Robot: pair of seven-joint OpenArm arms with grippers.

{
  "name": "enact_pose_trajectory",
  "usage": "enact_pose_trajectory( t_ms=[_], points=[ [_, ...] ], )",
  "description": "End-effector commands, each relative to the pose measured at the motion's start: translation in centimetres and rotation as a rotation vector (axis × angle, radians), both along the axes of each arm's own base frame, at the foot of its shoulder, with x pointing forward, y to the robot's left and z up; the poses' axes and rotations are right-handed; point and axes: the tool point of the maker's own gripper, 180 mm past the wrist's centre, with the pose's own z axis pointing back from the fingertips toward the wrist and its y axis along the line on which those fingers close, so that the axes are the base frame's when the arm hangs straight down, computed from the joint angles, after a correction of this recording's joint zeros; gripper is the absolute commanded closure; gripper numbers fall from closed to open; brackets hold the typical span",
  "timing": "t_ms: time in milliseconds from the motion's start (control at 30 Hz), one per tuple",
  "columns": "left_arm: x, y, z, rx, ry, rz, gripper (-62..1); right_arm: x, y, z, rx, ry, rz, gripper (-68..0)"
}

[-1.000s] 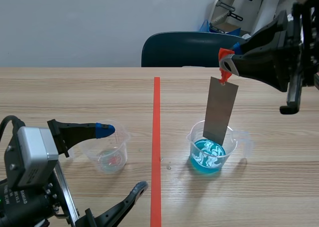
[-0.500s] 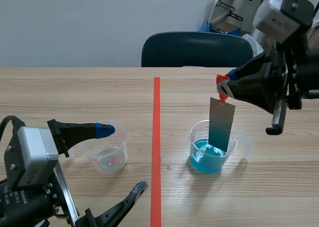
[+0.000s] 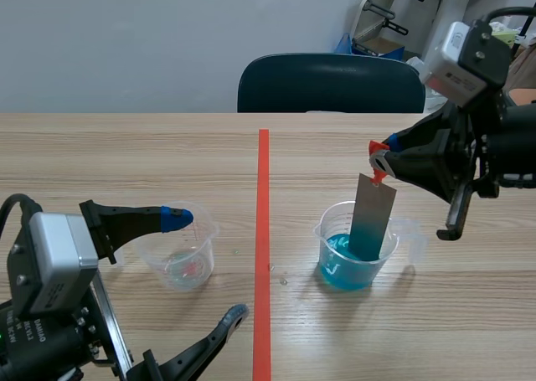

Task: Do the redox reaction experiment

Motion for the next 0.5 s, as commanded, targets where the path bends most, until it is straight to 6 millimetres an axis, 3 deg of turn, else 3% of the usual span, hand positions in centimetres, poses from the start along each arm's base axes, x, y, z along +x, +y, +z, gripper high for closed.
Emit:
enact_pose_trajectory(
  t_ms=[0,467],
  points=[
    [0.25,-0.14,0.94,-0.024,-0.025,0.002,-62.3,0.04,0.17,0.78,0.024,-0.022,0.017,-0.6],
    [0.25,-0.14,0.94,-0.024,-0.025,0.002,-62.3,0.2,0.11,1.07,0.055,-0.046,0.021,-0.6]
  ],
)
